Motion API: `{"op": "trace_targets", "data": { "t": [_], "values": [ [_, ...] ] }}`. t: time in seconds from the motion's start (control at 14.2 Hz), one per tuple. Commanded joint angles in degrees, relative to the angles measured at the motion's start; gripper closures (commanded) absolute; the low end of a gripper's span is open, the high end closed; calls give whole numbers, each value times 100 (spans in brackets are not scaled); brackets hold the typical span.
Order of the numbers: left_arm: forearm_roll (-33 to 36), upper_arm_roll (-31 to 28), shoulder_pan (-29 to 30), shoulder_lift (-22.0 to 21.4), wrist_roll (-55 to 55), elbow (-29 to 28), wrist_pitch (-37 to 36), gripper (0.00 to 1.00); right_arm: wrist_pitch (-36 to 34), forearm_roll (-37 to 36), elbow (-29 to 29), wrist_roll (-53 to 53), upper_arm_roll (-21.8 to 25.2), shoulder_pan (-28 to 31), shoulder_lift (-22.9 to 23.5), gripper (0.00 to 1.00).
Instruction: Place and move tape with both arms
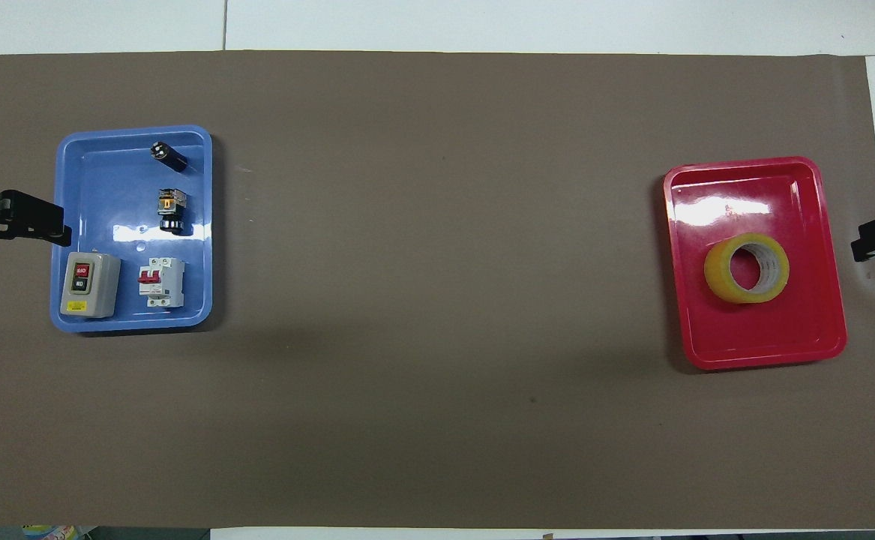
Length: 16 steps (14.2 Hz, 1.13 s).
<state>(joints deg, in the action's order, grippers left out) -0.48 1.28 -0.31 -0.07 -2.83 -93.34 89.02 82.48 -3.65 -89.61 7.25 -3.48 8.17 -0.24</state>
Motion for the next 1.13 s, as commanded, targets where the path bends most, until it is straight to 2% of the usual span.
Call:
{"op": "trace_targets", "data": {
  "t": [0.0,0.28,0.56,1.06],
  "values": [
    [-119,-5,40,-142,-7,-167,98,0,-47,-66,-118,22,188,-87,-108,0],
    [-119,-5,40,-160,10,-184,2,0,-56,-57,-118,31,734,-728,-117,0],
    [-101,-5,40,-142,369,-158,98,0,32,-48,-74,40,700,-519,-73,0],
    [-101,-5,4,-142,608,-167,169,0,32,22,-30,-13,761,-606,-64,0]
  ]
}}
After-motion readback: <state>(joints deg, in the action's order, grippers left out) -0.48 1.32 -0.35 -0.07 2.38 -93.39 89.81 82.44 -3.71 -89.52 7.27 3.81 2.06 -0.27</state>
